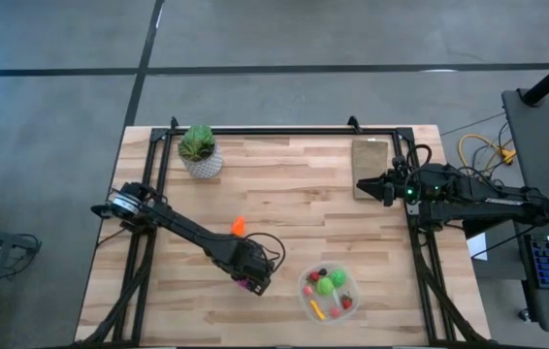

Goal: Pick and placing Produce into tupperware
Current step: Put the onion into the transparent bin

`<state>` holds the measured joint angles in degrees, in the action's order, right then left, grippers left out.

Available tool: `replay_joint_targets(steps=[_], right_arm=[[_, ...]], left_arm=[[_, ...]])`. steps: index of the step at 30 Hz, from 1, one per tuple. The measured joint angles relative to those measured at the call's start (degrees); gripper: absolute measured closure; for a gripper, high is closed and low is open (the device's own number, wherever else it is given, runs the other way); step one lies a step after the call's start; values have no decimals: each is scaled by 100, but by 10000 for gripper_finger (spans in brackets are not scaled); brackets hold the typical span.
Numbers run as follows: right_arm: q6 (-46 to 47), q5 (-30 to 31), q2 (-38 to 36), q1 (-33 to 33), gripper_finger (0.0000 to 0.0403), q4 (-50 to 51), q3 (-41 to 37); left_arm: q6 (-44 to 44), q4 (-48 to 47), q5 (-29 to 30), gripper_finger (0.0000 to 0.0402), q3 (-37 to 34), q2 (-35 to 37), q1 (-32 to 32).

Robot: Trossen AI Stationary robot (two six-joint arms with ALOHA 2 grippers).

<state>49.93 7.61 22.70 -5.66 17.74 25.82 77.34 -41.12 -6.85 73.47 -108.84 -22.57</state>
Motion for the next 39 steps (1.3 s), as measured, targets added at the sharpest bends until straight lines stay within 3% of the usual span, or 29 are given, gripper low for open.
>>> replay_joint_targets(steps=[11,17,24,32,39], right_arm=[[-4,147,0,1,216,2,0],[-2,145,0,-1,216,2,0],[-2,145,2,-1,216,62,0],[63,143,2,-1,216,175,0],[190,58,2,2,216,175,0]], left_arm=[[0,22,-4,208,2,0,2],[12,93,41,194,1,194,11],[-94,362,655,181,324,512,111],[-1526,1942,886,180,573,538,393],[-3040,2929,384,181,782,342,496]])
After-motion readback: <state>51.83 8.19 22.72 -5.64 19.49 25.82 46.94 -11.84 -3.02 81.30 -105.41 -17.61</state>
